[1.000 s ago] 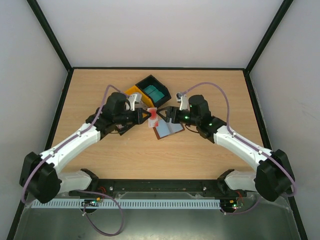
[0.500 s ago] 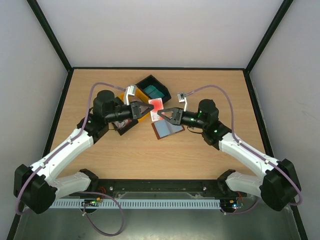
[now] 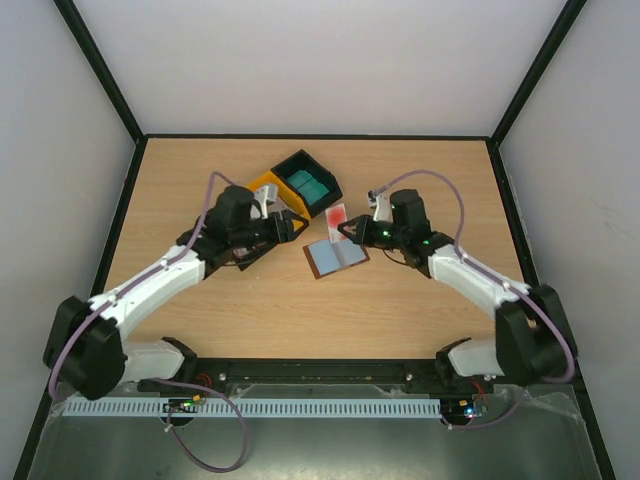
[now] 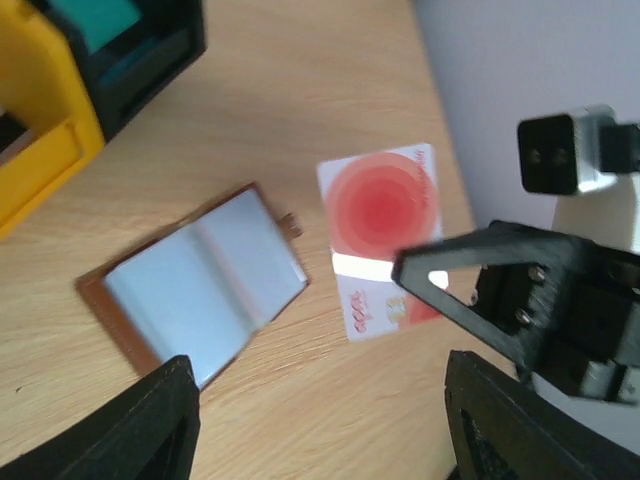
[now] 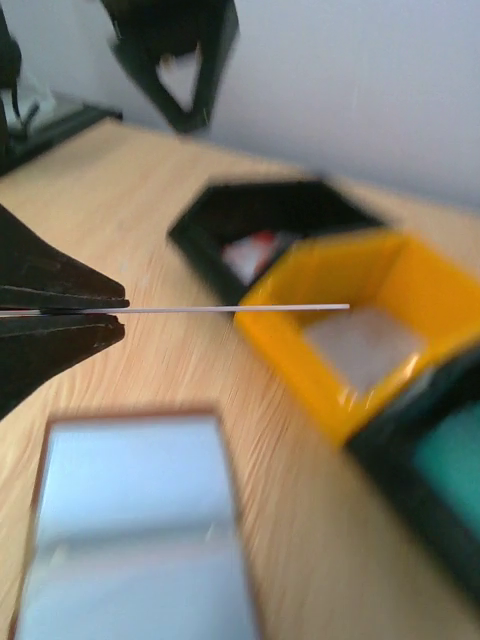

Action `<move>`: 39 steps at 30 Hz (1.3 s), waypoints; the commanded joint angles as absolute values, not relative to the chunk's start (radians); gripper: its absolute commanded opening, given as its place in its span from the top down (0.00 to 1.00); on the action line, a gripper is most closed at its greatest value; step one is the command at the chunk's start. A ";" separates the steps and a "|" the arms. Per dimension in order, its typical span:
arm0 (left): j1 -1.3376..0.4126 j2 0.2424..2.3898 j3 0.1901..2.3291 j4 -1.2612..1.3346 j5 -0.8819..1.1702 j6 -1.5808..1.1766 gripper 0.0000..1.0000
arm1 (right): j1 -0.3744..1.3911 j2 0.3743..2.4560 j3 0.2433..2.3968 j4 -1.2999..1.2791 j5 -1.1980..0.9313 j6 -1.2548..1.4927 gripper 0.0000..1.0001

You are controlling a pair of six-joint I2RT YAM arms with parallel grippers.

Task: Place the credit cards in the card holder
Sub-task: Insert the credit card into the card holder.

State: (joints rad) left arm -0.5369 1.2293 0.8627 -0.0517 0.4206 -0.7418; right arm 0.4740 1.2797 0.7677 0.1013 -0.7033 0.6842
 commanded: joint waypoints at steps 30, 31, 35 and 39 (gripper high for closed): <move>-0.705 1.793 0.903 -0.034 0.066 -0.768 0.70 | 0.325 1.811 0.777 0.206 -0.965 0.529 0.98; -0.706 1.795 0.903 -0.040 0.057 -0.770 0.71 | 0.325 1.817 0.774 0.211 -0.966 0.531 0.98; -0.706 1.812 0.906 -0.054 0.048 -0.766 0.75 | 0.329 1.839 0.767 0.226 -0.975 0.530 0.98; -0.706 1.827 0.910 -0.064 0.049 -0.756 0.78 | 0.336 1.851 0.766 0.226 -0.968 0.523 0.98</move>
State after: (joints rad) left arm -0.7021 1.7824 0.9028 0.0025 0.0814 -0.7670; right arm 0.3256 1.8282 0.7811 0.1986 -0.9527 0.5243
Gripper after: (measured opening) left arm 0.223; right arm 0.022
